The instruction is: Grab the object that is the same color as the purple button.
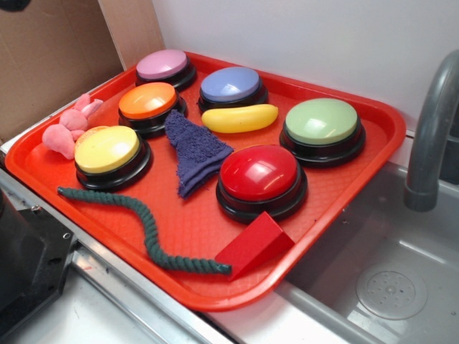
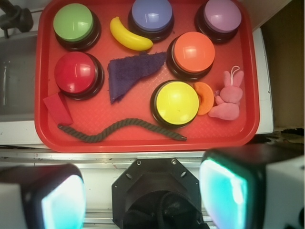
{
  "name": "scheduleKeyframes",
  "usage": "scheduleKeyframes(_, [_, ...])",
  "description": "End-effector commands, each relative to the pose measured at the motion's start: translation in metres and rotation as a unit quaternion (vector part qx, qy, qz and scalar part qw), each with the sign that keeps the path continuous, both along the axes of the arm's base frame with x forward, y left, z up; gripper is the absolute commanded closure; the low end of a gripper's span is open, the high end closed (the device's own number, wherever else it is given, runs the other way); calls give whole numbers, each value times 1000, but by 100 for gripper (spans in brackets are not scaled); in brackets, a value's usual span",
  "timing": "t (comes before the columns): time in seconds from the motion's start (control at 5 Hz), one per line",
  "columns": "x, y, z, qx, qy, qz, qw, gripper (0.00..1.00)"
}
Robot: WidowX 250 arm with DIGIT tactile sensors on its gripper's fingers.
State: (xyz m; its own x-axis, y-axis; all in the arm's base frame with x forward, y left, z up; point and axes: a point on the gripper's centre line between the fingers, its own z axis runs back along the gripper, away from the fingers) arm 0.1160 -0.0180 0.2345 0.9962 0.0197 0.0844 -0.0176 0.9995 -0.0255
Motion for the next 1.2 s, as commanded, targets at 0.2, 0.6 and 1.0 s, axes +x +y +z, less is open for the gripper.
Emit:
scheduleKeyframes(0.2, [20, -1, -18, -4, -8, 16, 1000, 0])
scheduleKeyframes(0.6, [69, 6, -74, -35, -35, 70, 996, 0])
scheduleKeyframes(1.0, [114, 24, -131, -52, -57, 168, 983, 0])
